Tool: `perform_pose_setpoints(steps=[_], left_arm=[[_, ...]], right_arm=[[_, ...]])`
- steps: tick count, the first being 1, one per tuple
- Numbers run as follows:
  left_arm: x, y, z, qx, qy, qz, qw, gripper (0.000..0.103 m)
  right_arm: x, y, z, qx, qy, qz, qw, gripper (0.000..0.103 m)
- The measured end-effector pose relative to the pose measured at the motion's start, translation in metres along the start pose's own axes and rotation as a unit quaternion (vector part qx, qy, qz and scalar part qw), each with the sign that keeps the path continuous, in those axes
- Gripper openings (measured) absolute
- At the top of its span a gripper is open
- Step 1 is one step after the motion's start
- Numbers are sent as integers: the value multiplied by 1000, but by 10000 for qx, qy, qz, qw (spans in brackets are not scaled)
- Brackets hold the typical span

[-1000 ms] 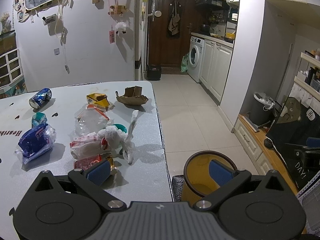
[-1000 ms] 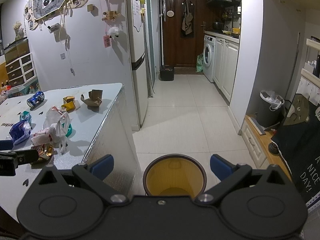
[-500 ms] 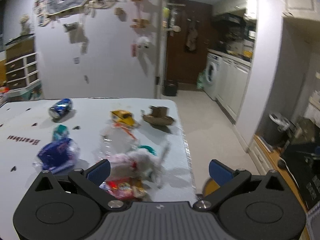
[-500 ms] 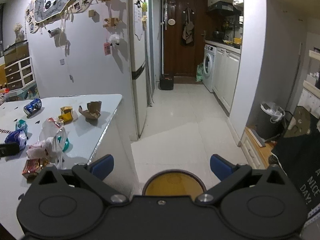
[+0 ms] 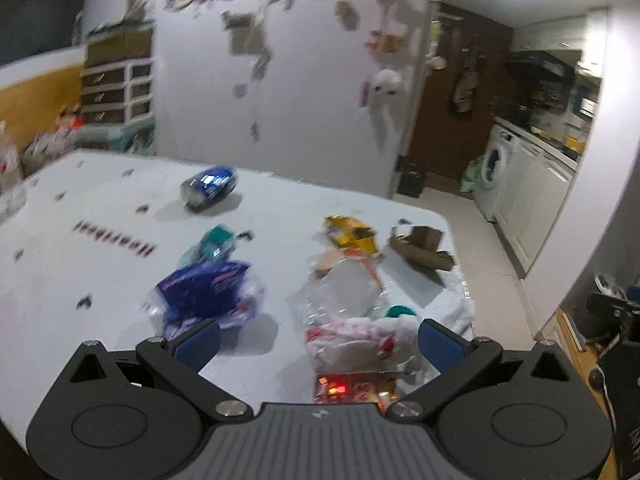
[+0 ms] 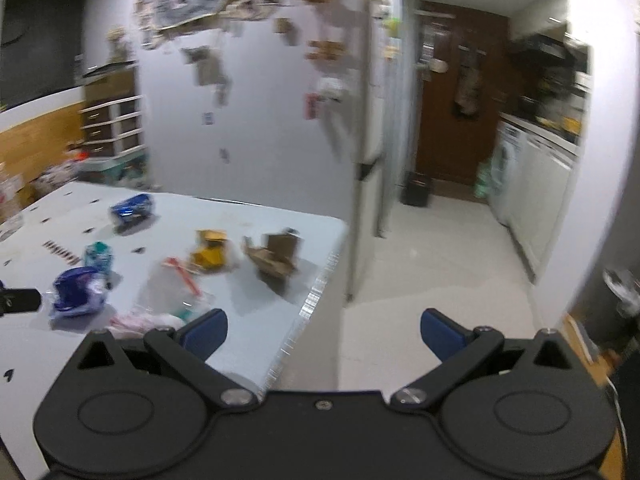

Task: Collect trash
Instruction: 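Move both tools over the table toward the red box and white bag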

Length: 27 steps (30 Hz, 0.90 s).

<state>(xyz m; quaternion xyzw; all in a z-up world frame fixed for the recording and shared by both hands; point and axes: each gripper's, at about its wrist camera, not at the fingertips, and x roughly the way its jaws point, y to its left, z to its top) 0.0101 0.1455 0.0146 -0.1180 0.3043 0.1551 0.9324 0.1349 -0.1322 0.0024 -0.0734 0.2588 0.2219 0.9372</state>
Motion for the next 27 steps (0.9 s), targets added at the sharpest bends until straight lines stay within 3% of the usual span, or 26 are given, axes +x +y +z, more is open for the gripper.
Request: perform_pose_setpoints(steps=[5,8,13,18,20,23,25,27], left_arm=[[7,22,-3,-737,339,103,9966,103],[10,29,-6,-1036,430,210,9935,103],[13,33,-10,-1655,565,341,9840,103],[13,25,-18,-2458,642,473,9660,103],[14,20,-23,-2868,658,428,9548,103],[18,11,-31,-3373,679,362,9383,96],[22,3,-36,-3607,741,379,9289,88],[26,-3,-43,-3831,801,394,9194,86]], right_arm=[[38,36,27,-824,170,910,9923,103],[64,61,38,-1462,316,1514,9771,101],[114,99,46,-2520,808,2568,9295,88],[158,119,43,-3320,1514,3373,8678,77],[171,124,39,-3575,1745,3571,8451,71],[189,125,34,-3806,1965,3717,8236,61],[198,123,31,-3869,2129,3852,8103,60],[202,119,28,-3879,2237,4005,7994,58]])
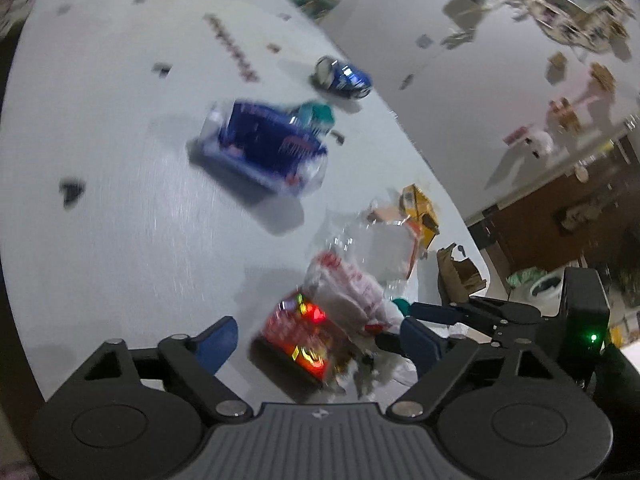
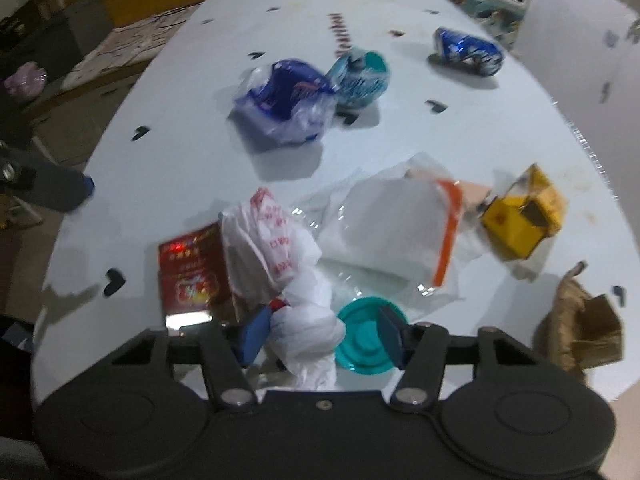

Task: Collect trash
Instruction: 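Move both tools over the table toward the red box and white bag, then grasp the red cigarette box with left tool while right tool grasps white plastic bag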

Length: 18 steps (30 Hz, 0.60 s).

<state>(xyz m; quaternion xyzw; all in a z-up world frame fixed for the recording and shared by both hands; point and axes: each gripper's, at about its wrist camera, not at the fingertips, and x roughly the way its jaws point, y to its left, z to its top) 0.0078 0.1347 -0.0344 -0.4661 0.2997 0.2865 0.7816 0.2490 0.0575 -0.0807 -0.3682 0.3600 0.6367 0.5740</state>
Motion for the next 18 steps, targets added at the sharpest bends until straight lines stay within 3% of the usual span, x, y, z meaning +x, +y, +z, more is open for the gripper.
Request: perform_pose_setpoints(steps=[3,5,10,14,18], left_arm=[[9,3,-13,-394,105,-5,9992,86],[14,6,-22,-706,153,-23,9974,86],[23,14,-36,-1314,116,50,9913,86],[26,13,-43,-1477,75,173,9888,86],[24,12,-46,-1471,-26,298,9887,86]], right_arm=[[7,-2,-4,-112,72,38,9999,54],[10,-1,-8,-124,131,58,9998,46],[9,4,-15,39,106,210,9997,44],[7,11,-18,329,222,228,9990,44],[2,17,-23,767,269,531,9953,44]])
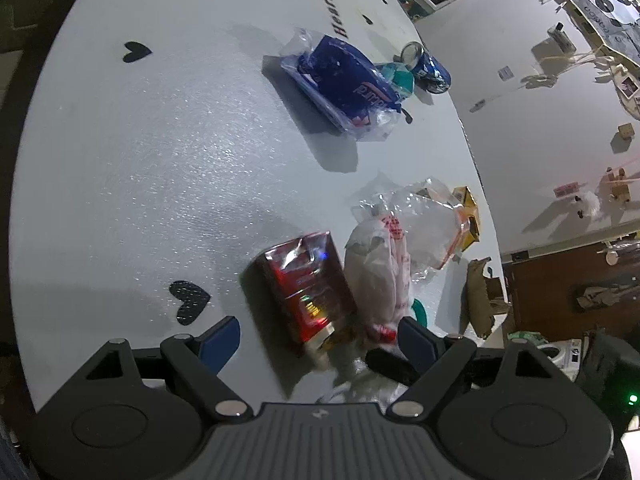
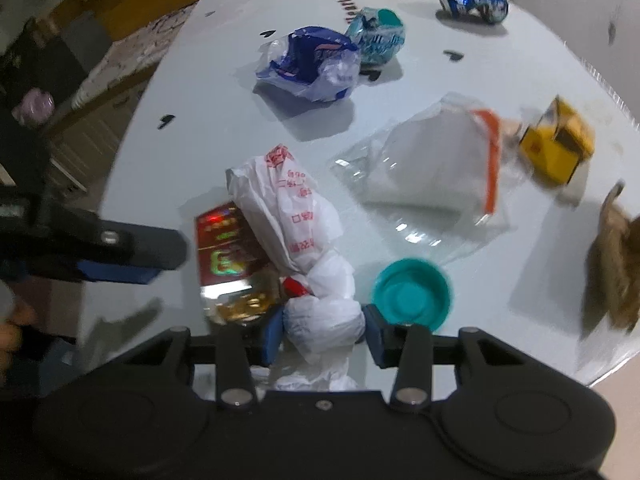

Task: Collect trash
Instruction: 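Grasp the red cigarette box with left tool while right tool grasps white plastic bag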

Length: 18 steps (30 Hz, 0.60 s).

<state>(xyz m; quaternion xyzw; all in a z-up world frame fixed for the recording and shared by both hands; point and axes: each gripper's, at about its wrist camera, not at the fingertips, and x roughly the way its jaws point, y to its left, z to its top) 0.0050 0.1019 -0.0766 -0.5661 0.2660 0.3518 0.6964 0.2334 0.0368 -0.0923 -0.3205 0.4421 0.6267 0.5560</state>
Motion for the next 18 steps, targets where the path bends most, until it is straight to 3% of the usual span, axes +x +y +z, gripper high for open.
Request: perform_pose_setpoints(steps=[11,15,18], left_arm=[[-9,5,-3,36,-200,399,9990,86],[-9,-1,-1,343,-255,587,9974,86],[-3,-11,-1,849,-215,975,9914,86]], right_arm=[[7,23,-17,570,430,1272,9893,44],[-3,14,-20,890,187,1039,9904,44],[-15,2,-22,1105,-50,786,9908,44]])
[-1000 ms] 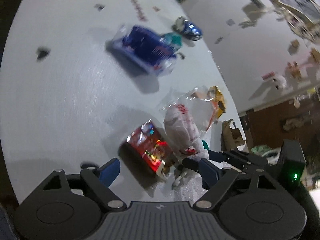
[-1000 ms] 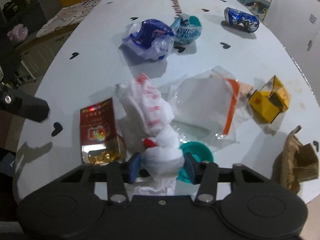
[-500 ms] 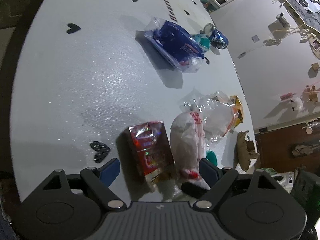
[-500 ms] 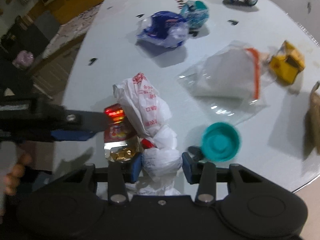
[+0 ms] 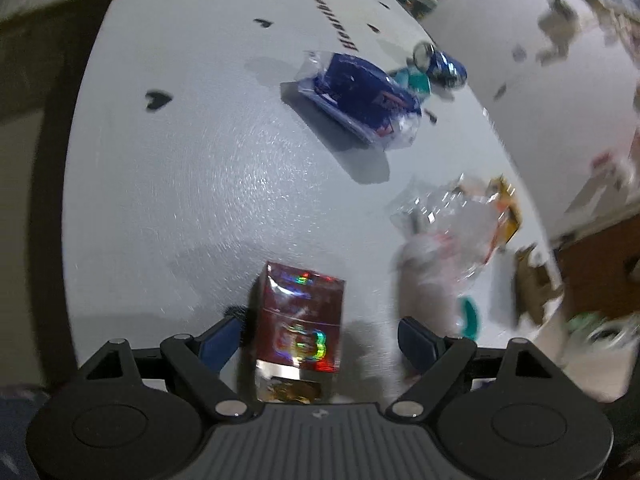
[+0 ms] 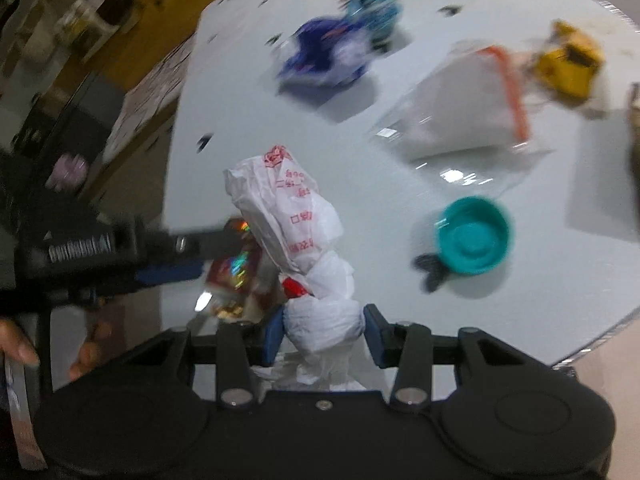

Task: Collect trash
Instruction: 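Grasp the red cigarette box with left tool while right tool grasps white plastic bag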

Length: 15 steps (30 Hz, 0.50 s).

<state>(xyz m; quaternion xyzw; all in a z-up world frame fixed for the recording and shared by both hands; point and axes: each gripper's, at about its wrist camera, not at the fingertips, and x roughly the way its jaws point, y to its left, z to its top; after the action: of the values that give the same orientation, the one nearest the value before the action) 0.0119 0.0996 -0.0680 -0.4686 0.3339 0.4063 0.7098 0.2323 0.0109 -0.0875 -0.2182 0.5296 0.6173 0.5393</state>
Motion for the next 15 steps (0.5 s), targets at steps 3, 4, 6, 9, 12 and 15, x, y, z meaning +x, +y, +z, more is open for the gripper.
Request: perform_pose_setpoints(steps=[3,4,6,9,12,15], left_arm=[[9,-11,0,343,125,341,9987,86],[12,-13,-1,403,168,429,9981,84],[17,-19,-2,537,258,544,9967,80],[25,-26,-4,702,412,760,9938,61],[31,-24,-5,707,500,976,9915,54],[30,-22,-3,731,459,935,9919,54]], right_arm=[[-9,-7,-1,38,-173,-205,9996,43],[-11,-9,-1,65,-209,-260,9994,44],[-13,-13,-1,119,-244,-331,9991,43],[-16,-17,-5,182,-298,-411,9985,43],[-16,-17,-8,223,-353,-524,9978,44],[-17,-15,-11,271,-414,-616,9969,44]])
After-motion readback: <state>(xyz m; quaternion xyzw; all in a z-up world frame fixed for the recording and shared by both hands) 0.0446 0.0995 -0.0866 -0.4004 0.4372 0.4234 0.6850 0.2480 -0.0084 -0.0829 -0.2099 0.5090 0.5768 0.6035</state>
